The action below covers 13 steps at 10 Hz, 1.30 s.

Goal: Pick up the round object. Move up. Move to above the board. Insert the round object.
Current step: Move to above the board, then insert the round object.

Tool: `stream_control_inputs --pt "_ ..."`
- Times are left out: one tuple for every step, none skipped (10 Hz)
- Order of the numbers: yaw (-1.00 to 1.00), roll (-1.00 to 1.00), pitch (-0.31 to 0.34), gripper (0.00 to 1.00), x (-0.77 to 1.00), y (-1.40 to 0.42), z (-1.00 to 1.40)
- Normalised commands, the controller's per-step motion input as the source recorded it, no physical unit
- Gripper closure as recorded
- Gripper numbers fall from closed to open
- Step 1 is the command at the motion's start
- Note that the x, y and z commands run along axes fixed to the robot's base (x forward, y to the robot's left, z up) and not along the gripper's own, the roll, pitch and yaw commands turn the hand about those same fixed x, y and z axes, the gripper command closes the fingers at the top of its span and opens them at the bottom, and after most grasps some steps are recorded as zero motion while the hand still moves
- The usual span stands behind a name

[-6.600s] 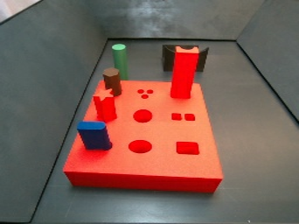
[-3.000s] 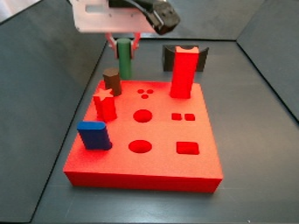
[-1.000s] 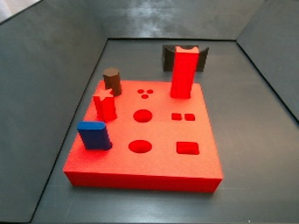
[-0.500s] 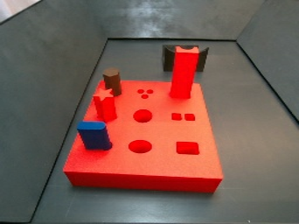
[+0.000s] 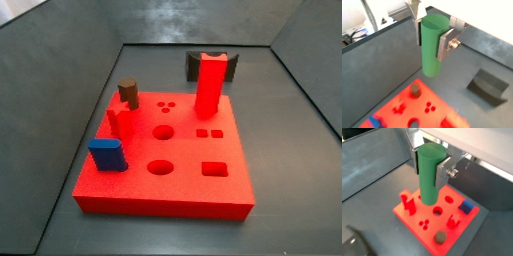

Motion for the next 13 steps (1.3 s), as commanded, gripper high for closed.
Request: stream_control_inputs --pt "0.0 0.01 0.143 1.0 0.21 -0.57 0.04" --pt "0.01 0.02 0.13 1.0 0.15 -0.34 0.03" --pt "0.0 0.03 0.094 1.0 0.09 -0.18 0.02" --pt "0.0 0.0 -0.027 1.0 0.0 -0.04 -0.24" --pt "0.0 0.0 -0.036 1.0 0.0 0.0 -0.27" --pt "0.0 -0.07 -0.04 1.0 0.0 -0.04 -0.94" --pt "0.0 -0.05 -0.069 1.0 0.0 -0.04 -0.99" --pt "0.0 -0.04 -0.071 1.0 0.0 -0.03 -1.0" --pt "0.0 -0.04 -0.057 1.0 0.0 -0.01 -1.0" --pt "0.0 0.0 -0.046 1.0 0.01 -0.06 -1.0" --pt "0.0 0.0 0.0 1.0 0.25 -0.23 -1.0" --pt "0.0 0.06 0.0 1.0 0.44 -0.33 -1.0" --pt "0.0 0.14 0.104 1.0 0.65 -0.43 -0.82"
